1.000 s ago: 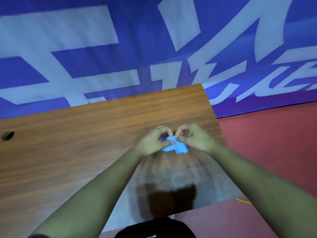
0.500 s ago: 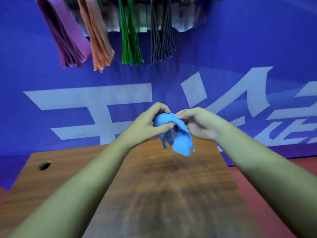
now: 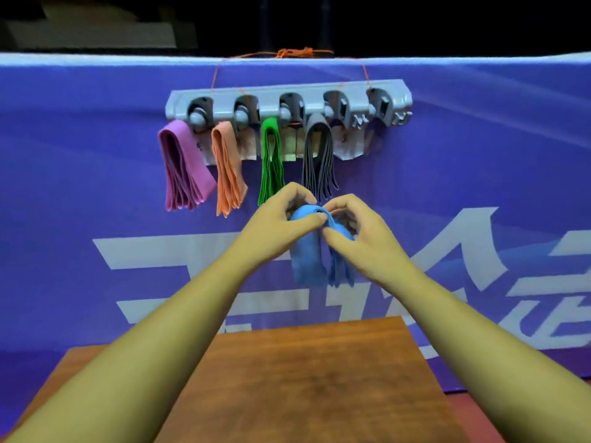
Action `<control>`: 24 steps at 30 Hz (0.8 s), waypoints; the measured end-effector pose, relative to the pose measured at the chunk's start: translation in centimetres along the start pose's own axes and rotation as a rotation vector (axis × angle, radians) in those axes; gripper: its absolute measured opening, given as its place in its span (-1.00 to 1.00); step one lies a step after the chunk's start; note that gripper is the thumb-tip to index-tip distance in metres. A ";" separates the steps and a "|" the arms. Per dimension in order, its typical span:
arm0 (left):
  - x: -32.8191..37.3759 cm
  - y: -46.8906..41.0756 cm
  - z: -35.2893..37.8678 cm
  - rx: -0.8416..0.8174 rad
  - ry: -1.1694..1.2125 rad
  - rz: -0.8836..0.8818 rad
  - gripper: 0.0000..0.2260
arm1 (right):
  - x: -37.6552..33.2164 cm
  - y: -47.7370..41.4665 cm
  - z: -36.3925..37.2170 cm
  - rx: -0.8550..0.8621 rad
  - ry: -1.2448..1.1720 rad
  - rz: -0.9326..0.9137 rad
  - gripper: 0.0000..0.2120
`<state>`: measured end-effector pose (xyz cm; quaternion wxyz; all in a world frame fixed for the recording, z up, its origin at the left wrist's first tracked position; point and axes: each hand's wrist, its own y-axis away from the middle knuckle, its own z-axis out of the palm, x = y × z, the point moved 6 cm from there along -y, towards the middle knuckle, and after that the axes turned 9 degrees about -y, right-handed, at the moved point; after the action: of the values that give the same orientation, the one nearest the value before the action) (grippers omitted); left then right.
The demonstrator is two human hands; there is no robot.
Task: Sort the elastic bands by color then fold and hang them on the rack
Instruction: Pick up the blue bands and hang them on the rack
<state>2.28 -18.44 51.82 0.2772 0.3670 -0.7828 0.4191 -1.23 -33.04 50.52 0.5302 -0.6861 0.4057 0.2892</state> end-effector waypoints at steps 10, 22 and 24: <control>5.7 -5.0 1.2 -0.006 -0.168 0.065 -0.76 | -4.4 -2.8 -7.2 0.115 0.247 -0.119 -0.90; 8.8 -9.2 2.8 0.368 -0.217 0.045 -0.85 | -5.3 -8.5 -13.3 0.260 0.268 -0.202 -0.81; 8.5 -9.8 2.6 0.460 -0.192 0.006 -0.87 | -4.8 -9.7 -13.0 0.277 0.257 -0.202 -0.81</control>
<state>4.98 -27.36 61.27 0.1092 0.4561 -0.6908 0.5503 4.28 -43.31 62.81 0.5896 -0.6751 0.4349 0.0860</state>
